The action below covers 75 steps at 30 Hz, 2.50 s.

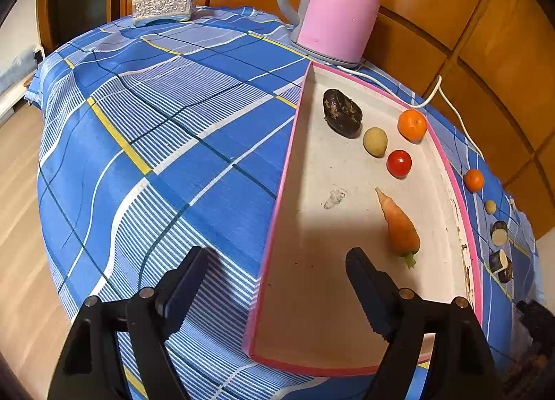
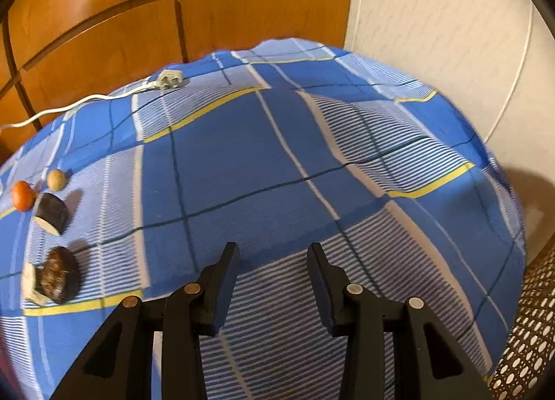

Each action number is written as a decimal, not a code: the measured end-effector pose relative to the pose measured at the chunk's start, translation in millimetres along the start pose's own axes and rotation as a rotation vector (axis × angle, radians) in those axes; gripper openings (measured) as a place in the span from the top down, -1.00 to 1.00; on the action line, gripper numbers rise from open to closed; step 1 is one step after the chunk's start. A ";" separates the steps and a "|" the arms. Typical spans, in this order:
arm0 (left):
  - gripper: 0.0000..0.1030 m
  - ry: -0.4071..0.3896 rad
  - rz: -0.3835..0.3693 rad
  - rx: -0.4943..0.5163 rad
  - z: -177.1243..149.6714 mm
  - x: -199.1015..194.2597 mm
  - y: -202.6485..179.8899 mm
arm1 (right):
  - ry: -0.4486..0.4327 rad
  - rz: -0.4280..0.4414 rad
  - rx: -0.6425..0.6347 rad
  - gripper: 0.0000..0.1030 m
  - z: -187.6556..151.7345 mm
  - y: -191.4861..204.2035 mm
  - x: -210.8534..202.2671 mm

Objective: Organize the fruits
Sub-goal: 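Reach the right gripper to the dark cylindrical slice and grasp it, then carry the dark slice with the right gripper into the tray and release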

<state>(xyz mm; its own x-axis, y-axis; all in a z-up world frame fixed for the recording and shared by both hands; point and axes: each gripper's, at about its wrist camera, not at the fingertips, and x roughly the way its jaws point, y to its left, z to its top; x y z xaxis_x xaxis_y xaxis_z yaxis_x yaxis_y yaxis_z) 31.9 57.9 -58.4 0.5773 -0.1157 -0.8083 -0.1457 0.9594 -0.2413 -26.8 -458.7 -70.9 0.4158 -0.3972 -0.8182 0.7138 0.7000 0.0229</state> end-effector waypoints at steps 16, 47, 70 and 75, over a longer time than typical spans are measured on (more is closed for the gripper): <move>-0.69 0.003 -0.004 0.009 -2.1 3.1 -3.7 | 0.103 0.490 -0.135 -0.27 33.4 115.4 -20.3; -0.84 0.003 -0.001 -0.013 -11.5 2.4 -2.8 | 0.084 0.636 -0.430 0.23 9.5 204.7 -51.4; -0.85 0.010 -0.006 -0.025 -13.5 0.2 -0.3 | 0.167 0.811 -0.643 0.08 -63.6 266.7 -101.3; -0.85 0.011 -0.006 -0.025 -13.8 0.4 -0.2 | 0.126 0.762 -0.613 0.08 -58.4 241.8 -100.4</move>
<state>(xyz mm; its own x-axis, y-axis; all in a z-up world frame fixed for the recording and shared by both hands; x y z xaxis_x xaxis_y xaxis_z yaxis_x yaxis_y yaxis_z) 21.1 54.1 -66.2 0.5694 -0.1247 -0.8125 -0.1620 0.9520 -0.2596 71.2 -214.9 -16.7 0.5545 0.3293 -0.7643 -0.1505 0.9429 0.2970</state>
